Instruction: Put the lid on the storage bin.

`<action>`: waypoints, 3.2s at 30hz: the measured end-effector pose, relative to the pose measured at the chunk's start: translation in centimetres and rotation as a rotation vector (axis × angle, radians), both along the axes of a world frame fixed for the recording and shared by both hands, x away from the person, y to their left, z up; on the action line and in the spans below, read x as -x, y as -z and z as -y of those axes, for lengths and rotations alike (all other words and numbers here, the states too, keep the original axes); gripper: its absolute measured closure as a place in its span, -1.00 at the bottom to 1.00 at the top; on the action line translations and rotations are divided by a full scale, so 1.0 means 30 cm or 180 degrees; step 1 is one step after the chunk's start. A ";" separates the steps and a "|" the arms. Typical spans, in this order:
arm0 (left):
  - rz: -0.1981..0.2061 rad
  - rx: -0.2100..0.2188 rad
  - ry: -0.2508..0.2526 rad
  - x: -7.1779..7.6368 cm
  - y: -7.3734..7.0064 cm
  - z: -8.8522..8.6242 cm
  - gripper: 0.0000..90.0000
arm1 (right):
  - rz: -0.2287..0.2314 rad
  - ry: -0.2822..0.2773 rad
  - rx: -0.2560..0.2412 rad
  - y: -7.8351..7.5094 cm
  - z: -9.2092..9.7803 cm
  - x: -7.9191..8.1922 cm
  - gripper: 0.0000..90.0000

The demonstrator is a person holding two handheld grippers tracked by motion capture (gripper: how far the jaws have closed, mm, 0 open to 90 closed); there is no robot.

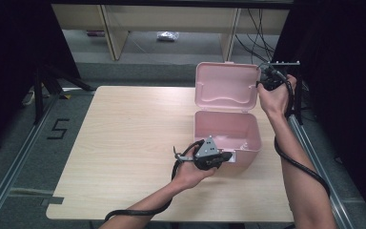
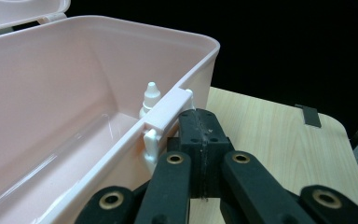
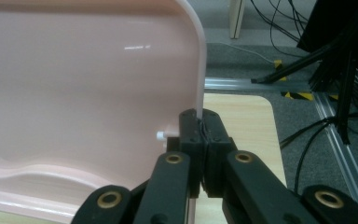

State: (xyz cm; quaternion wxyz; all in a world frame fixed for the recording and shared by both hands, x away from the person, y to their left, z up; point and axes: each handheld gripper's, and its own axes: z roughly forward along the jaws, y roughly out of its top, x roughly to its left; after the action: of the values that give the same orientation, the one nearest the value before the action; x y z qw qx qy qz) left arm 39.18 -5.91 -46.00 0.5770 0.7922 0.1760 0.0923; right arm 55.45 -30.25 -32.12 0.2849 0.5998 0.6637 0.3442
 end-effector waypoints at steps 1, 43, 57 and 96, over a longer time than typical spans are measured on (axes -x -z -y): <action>0.0000 -0.0001 -0.0002 0.000 0.000 0.000 1.00 | -0.0013 0.0072 -0.0102 0.001 -0.011 0.006 1.00; -0.0007 -0.0021 0.0006 -0.001 -0.004 0.003 1.00 | 0.0220 -0.0030 0.0033 -0.008 -0.012 0.106 0.99; 0.0006 -0.0045 0.0002 0.000 -0.006 0.006 1.00 | 0.0270 -0.0052 0.0093 -0.010 -0.015 0.141 0.99; -0.0022 -0.0052 0.0001 -0.002 -0.008 0.007 1.00 | 0.0397 -0.0088 0.0174 0.005 -0.021 0.234 0.98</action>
State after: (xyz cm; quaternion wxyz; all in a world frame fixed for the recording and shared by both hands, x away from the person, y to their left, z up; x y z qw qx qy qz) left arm 39.23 -6.10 -45.76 0.5700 0.7972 0.1771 0.0909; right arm 48.43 -29.61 -32.26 0.3373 0.5600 0.6620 0.3666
